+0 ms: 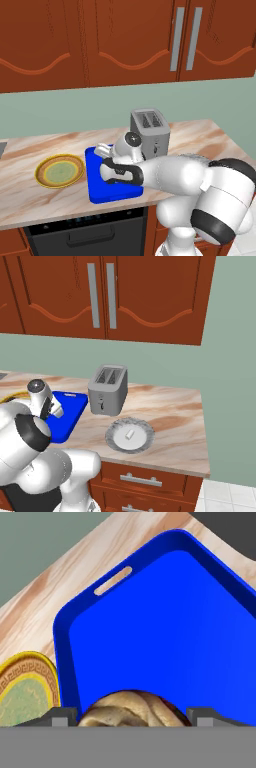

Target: Move the dessert items from the plates to the tray.

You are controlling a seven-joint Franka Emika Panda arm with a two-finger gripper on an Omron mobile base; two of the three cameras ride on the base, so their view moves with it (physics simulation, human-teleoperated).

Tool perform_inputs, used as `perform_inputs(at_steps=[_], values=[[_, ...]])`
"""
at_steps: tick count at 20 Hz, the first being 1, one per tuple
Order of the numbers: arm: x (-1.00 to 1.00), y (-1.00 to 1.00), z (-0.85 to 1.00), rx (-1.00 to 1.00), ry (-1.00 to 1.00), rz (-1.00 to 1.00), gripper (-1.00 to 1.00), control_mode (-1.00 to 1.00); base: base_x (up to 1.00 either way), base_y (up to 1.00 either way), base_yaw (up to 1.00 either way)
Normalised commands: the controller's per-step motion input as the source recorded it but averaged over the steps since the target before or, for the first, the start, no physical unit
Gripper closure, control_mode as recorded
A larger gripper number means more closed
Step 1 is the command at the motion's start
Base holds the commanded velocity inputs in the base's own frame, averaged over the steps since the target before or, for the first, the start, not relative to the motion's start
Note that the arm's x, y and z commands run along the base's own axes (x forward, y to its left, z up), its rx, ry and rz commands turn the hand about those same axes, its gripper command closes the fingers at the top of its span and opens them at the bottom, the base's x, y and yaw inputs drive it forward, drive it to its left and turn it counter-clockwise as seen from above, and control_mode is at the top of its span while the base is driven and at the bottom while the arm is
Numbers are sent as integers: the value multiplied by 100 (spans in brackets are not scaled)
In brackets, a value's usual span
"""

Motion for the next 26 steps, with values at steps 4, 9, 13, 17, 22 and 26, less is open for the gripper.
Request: perform_inputs(at_steps=[4,9,13,17,22,26], values=[[0,0,-34,3,0,0,100,-100,0,0,0],[0,0,-25,0,0,0,100,-100,0,0,0],[0,0,-28,1,0,0,100,-100,0,0,0],[0,-1,-27,1,0,0,-100,-100,0,0,0],[0,-4,-13,1,0,0,-100,-100,0,0,0],[0,0,-12,0,0,0,-100,-100,0,0,0]])
